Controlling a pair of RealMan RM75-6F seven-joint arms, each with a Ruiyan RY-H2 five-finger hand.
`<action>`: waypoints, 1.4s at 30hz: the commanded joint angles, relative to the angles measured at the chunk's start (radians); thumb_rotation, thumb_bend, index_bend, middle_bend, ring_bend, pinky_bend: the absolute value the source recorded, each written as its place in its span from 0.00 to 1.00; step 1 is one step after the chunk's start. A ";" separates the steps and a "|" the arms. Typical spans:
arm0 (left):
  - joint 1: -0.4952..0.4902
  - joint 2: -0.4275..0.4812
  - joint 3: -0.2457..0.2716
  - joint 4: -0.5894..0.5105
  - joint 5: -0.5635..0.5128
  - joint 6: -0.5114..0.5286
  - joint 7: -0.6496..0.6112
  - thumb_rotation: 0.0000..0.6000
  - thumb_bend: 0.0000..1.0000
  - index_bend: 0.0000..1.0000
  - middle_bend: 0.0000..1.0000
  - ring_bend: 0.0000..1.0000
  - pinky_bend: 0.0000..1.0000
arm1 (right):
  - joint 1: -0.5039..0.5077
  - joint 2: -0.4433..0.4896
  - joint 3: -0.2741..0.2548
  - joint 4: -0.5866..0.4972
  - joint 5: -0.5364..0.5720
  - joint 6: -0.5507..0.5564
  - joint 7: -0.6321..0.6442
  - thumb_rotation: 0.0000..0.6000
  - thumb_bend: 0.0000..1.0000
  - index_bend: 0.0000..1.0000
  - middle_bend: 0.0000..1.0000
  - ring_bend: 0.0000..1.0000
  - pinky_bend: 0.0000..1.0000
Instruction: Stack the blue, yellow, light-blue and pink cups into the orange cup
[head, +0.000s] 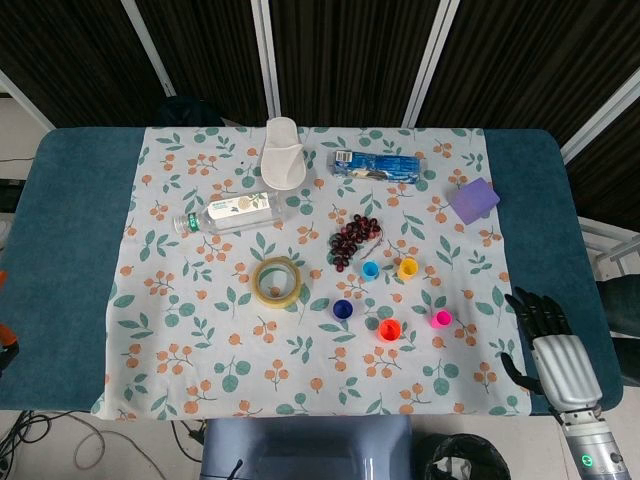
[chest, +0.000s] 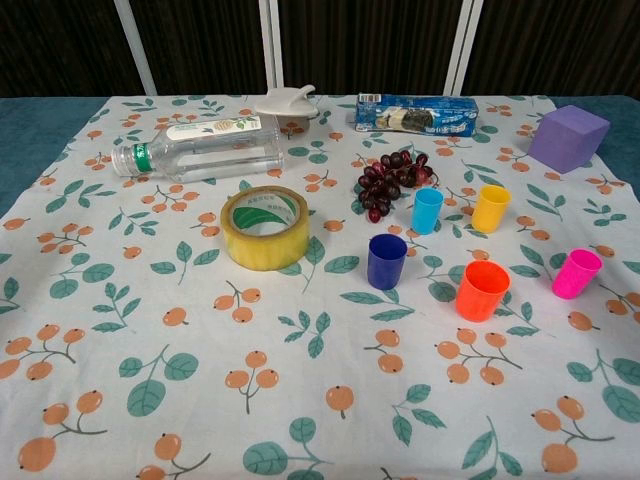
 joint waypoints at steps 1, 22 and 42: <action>0.000 0.000 -0.002 -0.002 -0.003 0.000 -0.001 1.00 0.81 0.06 0.00 0.00 0.06 | 0.133 0.099 0.057 -0.129 0.060 -0.187 -0.057 1.00 0.41 0.00 0.00 0.00 0.00; 0.003 0.008 -0.010 0.000 -0.025 -0.009 -0.038 1.00 0.81 0.06 0.00 0.00 0.06 | 0.642 -0.246 0.212 -0.204 0.775 -0.407 -0.635 1.00 0.40 0.13 0.00 0.00 0.00; 0.003 0.009 -0.013 -0.001 -0.033 -0.012 -0.043 1.00 0.81 0.06 0.00 0.00 0.06 | 0.758 -0.499 0.161 -0.007 0.903 -0.312 -0.708 1.00 0.40 0.30 0.00 0.00 0.00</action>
